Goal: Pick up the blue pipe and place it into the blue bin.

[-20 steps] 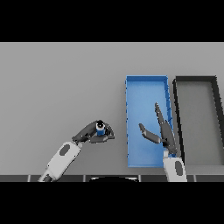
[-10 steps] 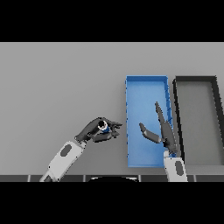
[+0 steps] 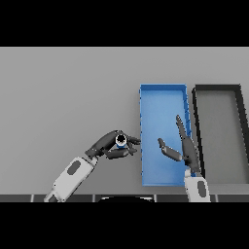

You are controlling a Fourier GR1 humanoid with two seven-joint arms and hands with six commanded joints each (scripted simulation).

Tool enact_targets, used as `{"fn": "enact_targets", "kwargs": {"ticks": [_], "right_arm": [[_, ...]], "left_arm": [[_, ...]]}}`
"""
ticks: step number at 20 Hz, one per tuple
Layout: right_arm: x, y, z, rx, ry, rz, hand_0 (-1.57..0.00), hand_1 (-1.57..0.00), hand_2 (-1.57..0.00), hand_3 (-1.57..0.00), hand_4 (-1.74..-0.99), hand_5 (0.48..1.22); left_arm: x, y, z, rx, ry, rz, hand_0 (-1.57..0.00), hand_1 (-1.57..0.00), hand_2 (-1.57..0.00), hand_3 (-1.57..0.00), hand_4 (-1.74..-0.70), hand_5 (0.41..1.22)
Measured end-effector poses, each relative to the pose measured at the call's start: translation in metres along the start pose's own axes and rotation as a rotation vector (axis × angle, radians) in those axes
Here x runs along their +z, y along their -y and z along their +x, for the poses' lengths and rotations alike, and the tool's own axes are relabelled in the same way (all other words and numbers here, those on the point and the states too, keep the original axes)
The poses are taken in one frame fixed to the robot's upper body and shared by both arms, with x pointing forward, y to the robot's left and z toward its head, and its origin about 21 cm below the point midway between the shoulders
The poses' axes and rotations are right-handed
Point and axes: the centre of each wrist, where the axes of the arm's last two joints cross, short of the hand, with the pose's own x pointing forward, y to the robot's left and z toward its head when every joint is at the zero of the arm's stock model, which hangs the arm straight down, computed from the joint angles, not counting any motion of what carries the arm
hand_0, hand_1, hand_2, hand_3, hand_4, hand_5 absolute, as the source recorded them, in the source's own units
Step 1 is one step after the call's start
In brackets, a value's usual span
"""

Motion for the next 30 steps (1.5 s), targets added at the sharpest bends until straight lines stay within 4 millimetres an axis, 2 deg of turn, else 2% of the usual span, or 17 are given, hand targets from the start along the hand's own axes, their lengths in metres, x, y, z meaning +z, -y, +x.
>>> {"fn": "enact_targets", "kwargs": {"ticks": [2, 5, 7, 9, 12, 15, 20, 24, 30], "right_arm": [[0.003, -0.003, 0.001, 0.0, -0.006, -0.013, 0.0, 0.0, 0.0, 0.0, -1.178, 0.605], [0.007, -0.005, 0.002, 0.0, -0.017, -0.034, 0.0, 0.0, 0.0, 0.0, -1.186, 0.615], [0.004, 0.001, 0.01, -0.073, 0.068, 0.001, 0.0, 0.0, 0.0, 0.0, -1.195, 0.608], [0.002, 0.013, 0.029, -0.184, 0.156, 0.099, 0.0, 0.0, 0.0, 0.0, -1.231, 0.572], [-0.002, 0.028, 0.061, -0.205, 0.209, 0.297, 0.0, 0.0, 0.0, 0.0, -1.303, 0.515], [-0.014, 0.028, 0.098, -0.159, 0.226, 0.462, 0.0, 0.0, 0.0, 0.0, -1.314, 0.5], [-0.035, 0.006, 0.135, -0.074, 0.251, 0.661, 0.0, 0.0, 0.0, 0.0, -1.306, 0.521], [-0.051, -0.019, 0.146, -0.024, 0.257, 0.78, 0.0, 0.0, 0.0, 0.0, -1.241, 0.53], [-0.074, -0.053, 0.161, 0.01, 0.268, 0.869, 0.0, 0.0, 0.0, 0.0, -1.219, 0.511]], "left_arm": [[0.002, 0.0, 0.0, -0.012, -0.005, 0.001, -1.57, -1.57, -1.57, -1.5, -1.74, 1.219], [0.0, 0.001, 0.001, -0.019, -0.021, 0.001, -1.57, -1.57, -1.57, -1.5, -1.74, 1.22], [-0.004, -0.002, 0.002, -0.014, -0.022, 0.001, -1.57, -1.57, -1.57, -1.5, -1.74, 1.22], [-0.002, -0.003, 0.001, -0.014, -0.028, -0.002, -1.57, -1.57, -1.57, -1.5, -1.74, 1.22], [-0.002, -0.002, 0.0, -0.02, -0.031, -0.014, -1.57, -1.57, -1.57, -1.49, -1.74, 1.221], [-0.005, -0.001, 0.001, -0.026, -0.009, -0.011, -1.57, -1.57, -1.57, -1.49, -1.74, 1.221], [-0.002, -0.004, 0.002, -0.038, -0.019, -0.016, -1.57, -1.57, -1.57, -1.48, -1.74, 1.221], [-0.001, -0.007, 0.002, -0.023, -0.002, -0.028, -1.57, -1.57, -1.57, -1.5, -1.74, 1.221], [-0.004, -0.003, 0.001, -0.024, 0.01, -0.057, -1.57, -1.57, -1.57, -1.54, -1.74, 1.221]]}}
